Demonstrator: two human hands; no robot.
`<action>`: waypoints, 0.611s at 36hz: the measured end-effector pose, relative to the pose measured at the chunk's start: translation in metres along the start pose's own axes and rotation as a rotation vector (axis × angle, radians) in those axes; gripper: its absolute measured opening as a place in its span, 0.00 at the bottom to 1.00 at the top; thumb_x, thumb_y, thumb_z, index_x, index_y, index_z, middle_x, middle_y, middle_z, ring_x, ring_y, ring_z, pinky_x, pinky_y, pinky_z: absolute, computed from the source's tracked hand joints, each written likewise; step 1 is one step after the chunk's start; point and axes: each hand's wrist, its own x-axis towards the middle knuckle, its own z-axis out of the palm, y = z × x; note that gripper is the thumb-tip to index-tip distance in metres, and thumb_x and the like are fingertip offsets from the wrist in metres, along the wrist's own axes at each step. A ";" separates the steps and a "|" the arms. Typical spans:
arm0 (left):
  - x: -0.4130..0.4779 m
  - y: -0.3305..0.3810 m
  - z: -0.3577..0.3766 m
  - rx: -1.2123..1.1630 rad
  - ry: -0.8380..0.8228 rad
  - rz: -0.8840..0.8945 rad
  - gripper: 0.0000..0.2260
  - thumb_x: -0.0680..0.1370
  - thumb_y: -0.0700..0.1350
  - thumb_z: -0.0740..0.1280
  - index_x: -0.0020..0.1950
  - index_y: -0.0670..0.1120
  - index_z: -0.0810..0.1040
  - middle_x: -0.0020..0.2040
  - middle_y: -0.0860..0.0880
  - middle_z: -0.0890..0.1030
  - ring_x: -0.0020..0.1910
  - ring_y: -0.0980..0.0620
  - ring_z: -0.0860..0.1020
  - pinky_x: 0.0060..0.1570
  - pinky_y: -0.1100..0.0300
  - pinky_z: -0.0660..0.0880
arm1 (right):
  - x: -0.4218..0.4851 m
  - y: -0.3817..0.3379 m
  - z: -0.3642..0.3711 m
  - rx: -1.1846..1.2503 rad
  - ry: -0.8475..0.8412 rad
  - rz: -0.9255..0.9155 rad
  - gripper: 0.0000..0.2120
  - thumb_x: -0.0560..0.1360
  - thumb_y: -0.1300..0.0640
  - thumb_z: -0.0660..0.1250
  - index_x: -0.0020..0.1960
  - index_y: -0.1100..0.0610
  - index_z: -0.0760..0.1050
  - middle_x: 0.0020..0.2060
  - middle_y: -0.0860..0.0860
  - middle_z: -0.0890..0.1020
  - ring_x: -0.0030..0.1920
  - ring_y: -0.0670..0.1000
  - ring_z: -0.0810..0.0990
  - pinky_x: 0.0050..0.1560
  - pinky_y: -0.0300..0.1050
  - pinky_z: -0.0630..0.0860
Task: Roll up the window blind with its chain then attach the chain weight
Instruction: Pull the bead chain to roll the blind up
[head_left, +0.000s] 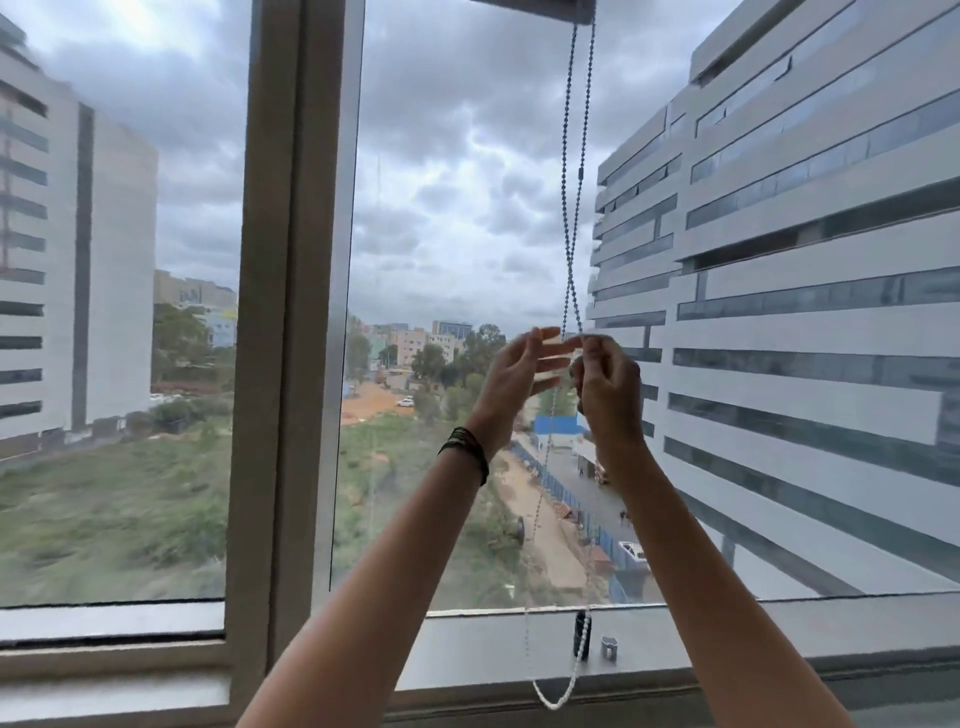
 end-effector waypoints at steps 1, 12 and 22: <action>0.004 0.008 0.002 -0.002 -0.007 0.019 0.17 0.84 0.46 0.51 0.66 0.38 0.71 0.60 0.41 0.78 0.46 0.56 0.79 0.49 0.64 0.77 | 0.001 -0.001 0.000 -0.005 -0.015 -0.016 0.12 0.80 0.60 0.56 0.47 0.65 0.75 0.26 0.48 0.70 0.23 0.40 0.66 0.26 0.34 0.63; 0.020 0.050 0.017 -0.016 0.036 0.210 0.08 0.80 0.38 0.62 0.55 0.40 0.78 0.36 0.52 0.84 0.27 0.57 0.79 0.22 0.69 0.69 | -0.004 -0.002 -0.001 -0.061 -0.209 -0.206 0.10 0.80 0.64 0.56 0.46 0.61 0.75 0.24 0.49 0.74 0.20 0.41 0.71 0.25 0.28 0.64; 0.018 0.044 0.015 0.059 0.046 0.234 0.10 0.80 0.35 0.60 0.43 0.44 0.78 0.29 0.51 0.77 0.24 0.57 0.75 0.34 0.56 0.69 | -0.013 0.001 0.002 -0.069 -0.214 -0.231 0.11 0.80 0.65 0.56 0.41 0.65 0.74 0.27 0.50 0.78 0.21 0.42 0.72 0.23 0.36 0.68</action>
